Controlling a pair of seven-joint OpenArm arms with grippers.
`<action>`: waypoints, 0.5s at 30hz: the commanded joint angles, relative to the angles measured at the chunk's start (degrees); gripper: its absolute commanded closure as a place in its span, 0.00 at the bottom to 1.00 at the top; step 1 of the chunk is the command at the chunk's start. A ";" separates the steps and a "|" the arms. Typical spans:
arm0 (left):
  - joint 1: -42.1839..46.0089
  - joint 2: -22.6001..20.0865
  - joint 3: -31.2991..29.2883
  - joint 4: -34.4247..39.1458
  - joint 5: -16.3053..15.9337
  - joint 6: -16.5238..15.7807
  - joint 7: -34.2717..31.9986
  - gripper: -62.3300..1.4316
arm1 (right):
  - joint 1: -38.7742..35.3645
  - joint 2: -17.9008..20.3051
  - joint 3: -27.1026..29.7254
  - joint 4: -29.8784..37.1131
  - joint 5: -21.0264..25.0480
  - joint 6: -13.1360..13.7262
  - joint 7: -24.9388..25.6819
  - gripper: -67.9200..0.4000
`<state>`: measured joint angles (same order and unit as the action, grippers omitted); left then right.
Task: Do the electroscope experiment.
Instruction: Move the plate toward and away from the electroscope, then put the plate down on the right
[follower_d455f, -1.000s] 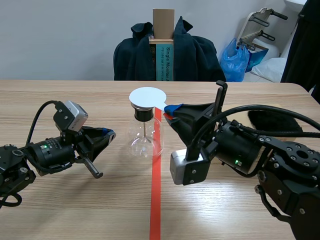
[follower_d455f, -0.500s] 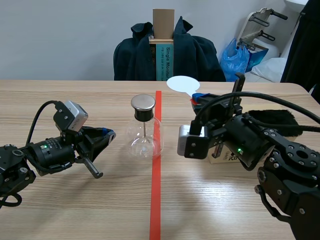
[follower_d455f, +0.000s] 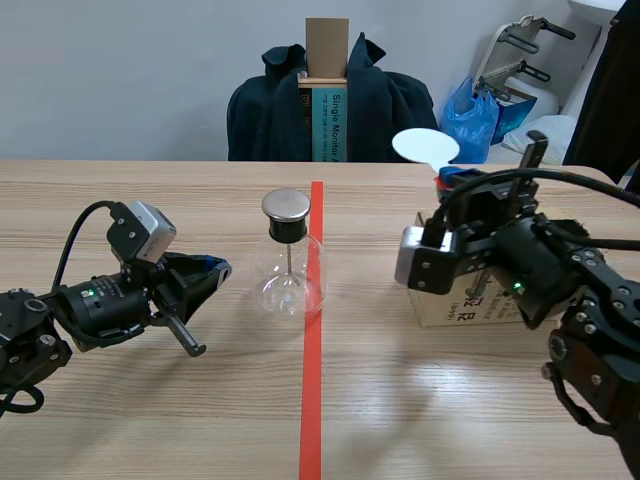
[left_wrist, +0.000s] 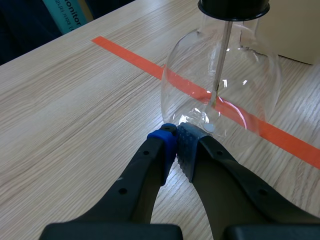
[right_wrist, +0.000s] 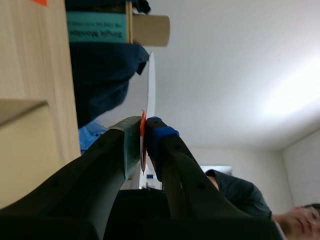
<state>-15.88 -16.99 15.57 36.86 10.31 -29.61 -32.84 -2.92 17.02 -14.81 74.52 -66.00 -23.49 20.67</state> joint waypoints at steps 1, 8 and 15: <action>-0.31 -0.15 -0.52 0.55 -0.59 -0.09 -0.79 0.93 | 0.02 1.95 0.83 1.18 1.42 -2.32 -0.20 0.98; -0.31 -0.15 -0.52 0.55 -0.59 -0.09 -0.79 0.93 | -2.51 7.37 1.03 1.18 7.56 -7.15 -0.20 0.98; -0.31 -0.15 -0.52 0.55 -0.59 -0.09 -0.79 0.93 | -6.47 8.70 0.98 1.16 10.97 -7.13 0.04 0.98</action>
<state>-15.88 -16.99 15.57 36.86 10.33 -29.61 -32.84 -9.41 25.87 -14.20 74.56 -54.98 -30.02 20.69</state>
